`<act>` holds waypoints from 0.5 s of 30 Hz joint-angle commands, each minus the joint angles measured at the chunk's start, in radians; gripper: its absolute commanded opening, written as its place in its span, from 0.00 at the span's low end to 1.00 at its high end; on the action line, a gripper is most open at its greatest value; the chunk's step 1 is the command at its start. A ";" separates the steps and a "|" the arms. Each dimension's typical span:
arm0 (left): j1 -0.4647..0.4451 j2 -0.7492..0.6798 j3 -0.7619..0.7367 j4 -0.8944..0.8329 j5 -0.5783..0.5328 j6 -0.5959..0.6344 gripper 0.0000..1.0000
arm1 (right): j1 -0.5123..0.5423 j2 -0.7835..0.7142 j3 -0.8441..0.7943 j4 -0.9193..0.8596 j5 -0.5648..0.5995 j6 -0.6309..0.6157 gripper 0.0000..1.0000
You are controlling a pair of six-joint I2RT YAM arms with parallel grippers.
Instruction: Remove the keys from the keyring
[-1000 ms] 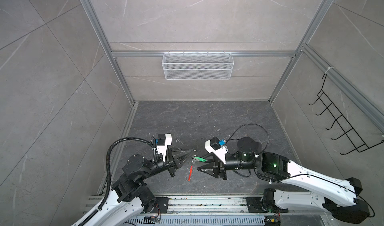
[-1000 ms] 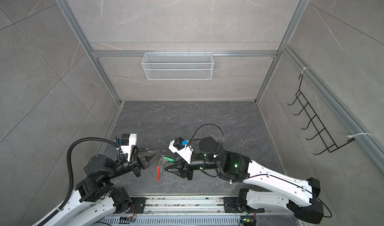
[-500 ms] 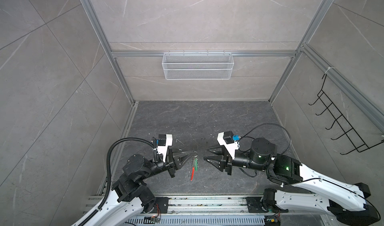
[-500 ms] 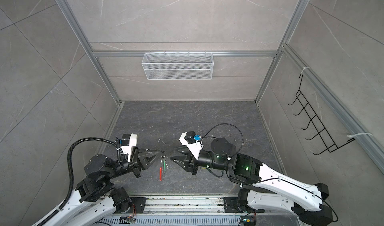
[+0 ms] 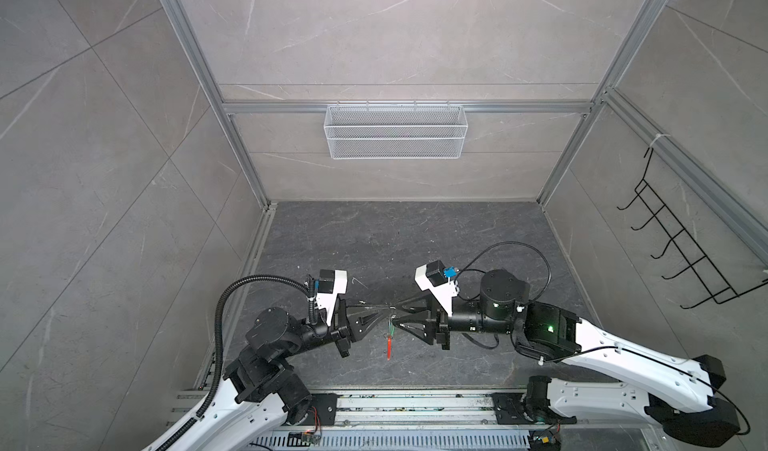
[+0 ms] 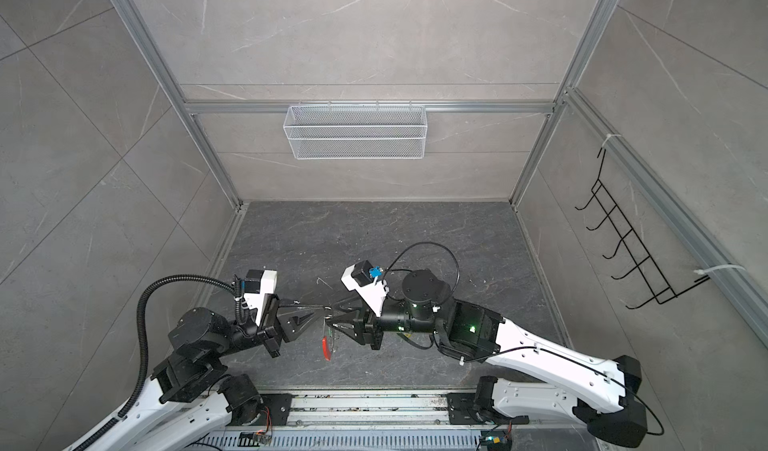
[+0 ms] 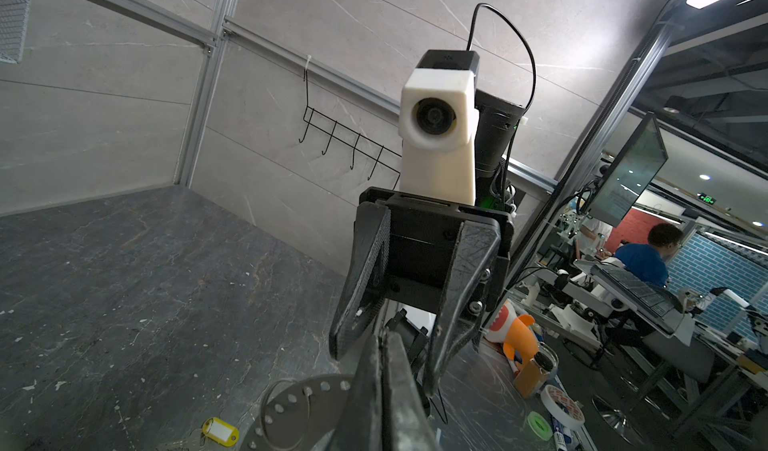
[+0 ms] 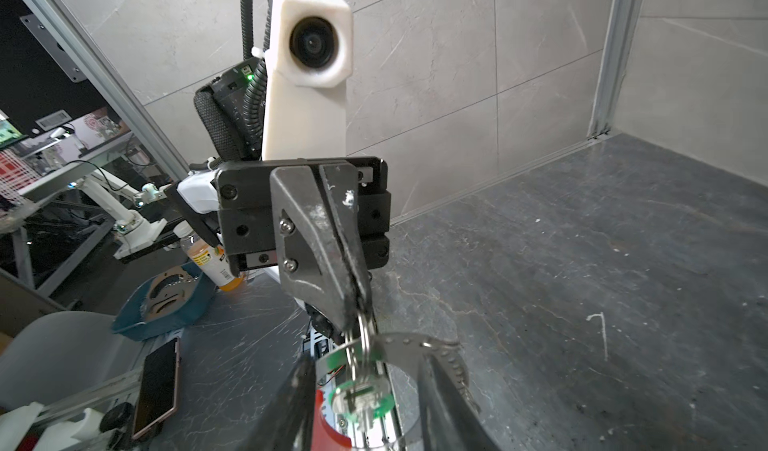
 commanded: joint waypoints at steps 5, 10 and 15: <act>-0.004 -0.009 0.032 0.072 0.012 0.014 0.00 | -0.009 0.007 0.013 0.045 -0.061 0.033 0.25; -0.004 -0.009 0.031 0.074 0.011 0.011 0.00 | -0.011 0.013 0.017 0.037 -0.068 0.030 0.07; -0.005 -0.003 0.045 0.050 0.018 0.008 0.00 | -0.023 0.011 0.029 0.004 -0.079 0.027 0.00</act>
